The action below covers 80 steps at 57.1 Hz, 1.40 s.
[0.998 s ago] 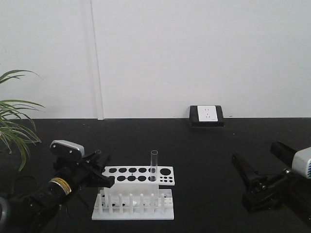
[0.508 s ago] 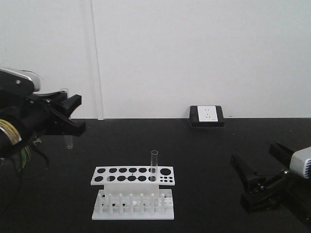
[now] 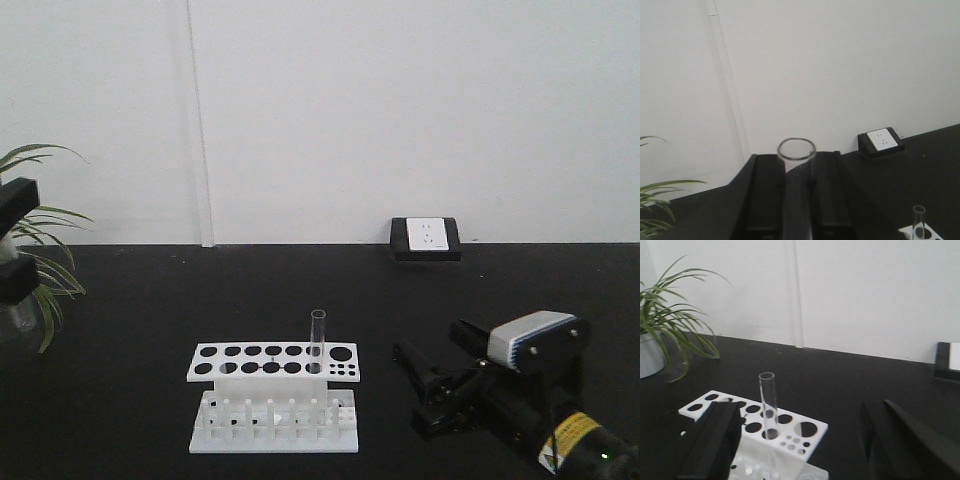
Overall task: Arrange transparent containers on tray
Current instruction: 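Grasp the other clear glass tube with the right gripper and lift it out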
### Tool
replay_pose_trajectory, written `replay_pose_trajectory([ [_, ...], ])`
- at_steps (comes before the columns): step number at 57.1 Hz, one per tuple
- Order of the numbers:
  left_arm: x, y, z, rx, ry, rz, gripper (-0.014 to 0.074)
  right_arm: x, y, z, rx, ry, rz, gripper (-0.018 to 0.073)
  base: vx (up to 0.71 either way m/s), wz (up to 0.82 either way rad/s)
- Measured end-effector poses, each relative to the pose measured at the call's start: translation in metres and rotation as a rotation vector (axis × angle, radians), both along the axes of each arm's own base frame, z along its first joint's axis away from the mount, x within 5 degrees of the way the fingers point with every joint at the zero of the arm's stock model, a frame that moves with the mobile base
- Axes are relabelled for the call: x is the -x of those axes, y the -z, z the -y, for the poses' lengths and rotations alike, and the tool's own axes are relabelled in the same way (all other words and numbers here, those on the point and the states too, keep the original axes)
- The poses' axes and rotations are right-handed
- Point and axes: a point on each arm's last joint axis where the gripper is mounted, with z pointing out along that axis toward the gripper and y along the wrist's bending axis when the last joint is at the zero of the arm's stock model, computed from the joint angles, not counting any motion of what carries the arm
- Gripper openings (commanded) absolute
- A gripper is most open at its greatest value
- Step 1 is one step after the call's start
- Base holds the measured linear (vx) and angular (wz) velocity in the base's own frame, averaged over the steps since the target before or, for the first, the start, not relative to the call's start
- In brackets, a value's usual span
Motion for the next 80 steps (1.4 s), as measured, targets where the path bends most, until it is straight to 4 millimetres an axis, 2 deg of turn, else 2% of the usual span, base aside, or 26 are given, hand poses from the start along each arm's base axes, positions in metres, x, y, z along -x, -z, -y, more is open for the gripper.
replay_pose_trajectory([
  [8,0.025,0.007,-0.007,0.003,-0.016,-0.005,-0.0001,-0.03,0.008,-0.018,0.022,-0.101,0.012,0.052,0.0,0.0],
  [15,0.039,0.006,-0.011,0.005,-0.032,-0.002,-0.0001,-0.055,0.017,-0.031,0.014,-0.156,-0.001,0.052,0.0,0.0],
  [32,0.046,0.008,-0.015,0.0,-0.062,-0.041,-0.0001,-0.099,0.045,-0.053,-0.014,-0.244,-0.044,0.052,0.0,0.0],
  [33,0.046,0.009,-0.016,-0.002,-0.067,-0.053,-0.0001,-0.11,0.051,-0.062,-0.018,-0.257,-0.038,0.052,0.0,0.0],
  [48,0.046,0.01,-0.016,0.0,-0.072,-0.066,-0.0001,-0.126,0.063,-0.095,-0.013,-0.31,-0.021,0.052,0.0,0.0],
  [61,0.046,0.011,-0.016,0.005,-0.072,-0.07,-0.0001,-0.14,0.07,-0.099,0.005,-0.266,-0.048,0.051,0.0,0.0],
  [67,0.046,0.011,-0.016,0.005,-0.072,-0.07,-0.0001,-0.143,0.073,-0.098,0.006,-0.248,-0.057,0.0424,0.0,0.0],
  [72,0.046,0.011,-0.016,0.005,-0.072,-0.07,-0.0001,-0.143,0.073,-0.098,0.008,-0.242,-0.061,0.0265,0.0,0.0],
  [78,0.046,0.011,-0.016,0.005,-0.072,-0.07,-0.0001,-0.144,0.074,-0.098,0.008,-0.24,-0.062,0.0023,0.0,0.0],
  [80,0.046,0.011,-0.016,0.005,-0.072,-0.07,-0.0001,-0.144,0.074,-0.098,0.006,-0.242,-0.053,-0.0016,0.0,0.0],
])
